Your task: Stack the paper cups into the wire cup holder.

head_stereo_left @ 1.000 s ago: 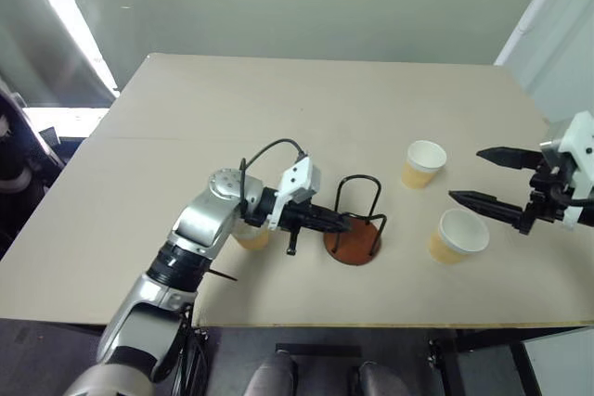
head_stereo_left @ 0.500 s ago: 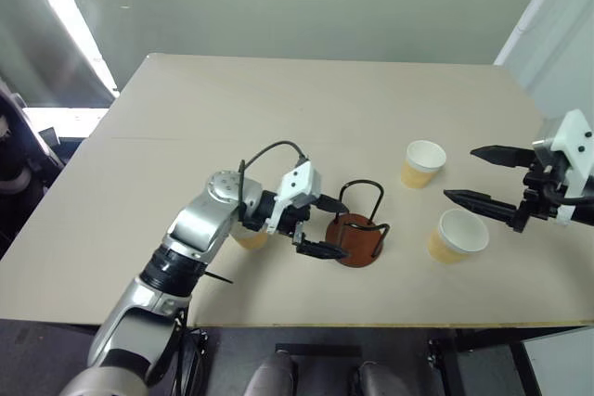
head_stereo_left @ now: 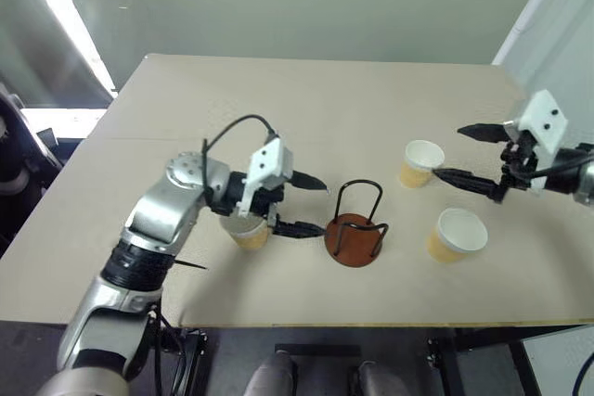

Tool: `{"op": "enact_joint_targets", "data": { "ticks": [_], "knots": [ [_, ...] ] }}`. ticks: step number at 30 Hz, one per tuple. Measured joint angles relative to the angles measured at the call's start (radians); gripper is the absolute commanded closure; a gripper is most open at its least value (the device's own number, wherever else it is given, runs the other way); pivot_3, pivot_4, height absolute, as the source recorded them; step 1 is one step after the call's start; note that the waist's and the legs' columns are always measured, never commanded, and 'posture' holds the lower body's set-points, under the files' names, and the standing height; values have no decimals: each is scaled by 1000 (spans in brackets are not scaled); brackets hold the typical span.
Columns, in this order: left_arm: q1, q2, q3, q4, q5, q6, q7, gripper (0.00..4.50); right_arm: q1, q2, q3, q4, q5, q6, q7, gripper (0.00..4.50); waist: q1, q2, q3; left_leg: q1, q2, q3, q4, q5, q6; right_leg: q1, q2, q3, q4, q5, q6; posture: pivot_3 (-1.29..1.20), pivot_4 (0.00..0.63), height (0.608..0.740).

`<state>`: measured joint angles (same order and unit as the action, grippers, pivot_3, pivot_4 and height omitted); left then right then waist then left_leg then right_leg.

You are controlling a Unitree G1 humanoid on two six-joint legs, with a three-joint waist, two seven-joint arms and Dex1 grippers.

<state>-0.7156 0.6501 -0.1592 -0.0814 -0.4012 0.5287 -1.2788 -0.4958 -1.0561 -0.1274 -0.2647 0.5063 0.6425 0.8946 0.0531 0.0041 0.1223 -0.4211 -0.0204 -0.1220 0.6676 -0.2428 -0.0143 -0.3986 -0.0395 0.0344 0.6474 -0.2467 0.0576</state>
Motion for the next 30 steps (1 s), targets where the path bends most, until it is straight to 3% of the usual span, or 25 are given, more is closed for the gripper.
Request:
{"op": "enact_joint_targets", "data": {
  "ticks": [12, 26, 30],
  "knots": [
    [-42, 39, 134, 4, -80, 82, 85, 16, -142, 43, 298, 264, -330, -273, 118, 0, -4, 0, 0, 0, 0, 0, -1, 0, 0, 0, 0, 0, 0, 0, 0, 0, 150, 740],
    [-16, 62, 136, 2, -90, 82, 91, 16, -301, 188, 386, 566, -526, -472, 202, 0, -3, 0, 0, 0, 0, 0, -2, 0, 0, -1, -1, -1, 0, 0, -2, 0, 150, 740],
    [-11, 66, 136, 2, -90, 79, 91, 0, -324, 207, 389, 619, -564, -506, 216, 921, -2, 0, 0, 0, 0, 0, -2, -1, 0, -1, -1, -1, 0, 0, -2, 0, 150, 740]
  ]
}}
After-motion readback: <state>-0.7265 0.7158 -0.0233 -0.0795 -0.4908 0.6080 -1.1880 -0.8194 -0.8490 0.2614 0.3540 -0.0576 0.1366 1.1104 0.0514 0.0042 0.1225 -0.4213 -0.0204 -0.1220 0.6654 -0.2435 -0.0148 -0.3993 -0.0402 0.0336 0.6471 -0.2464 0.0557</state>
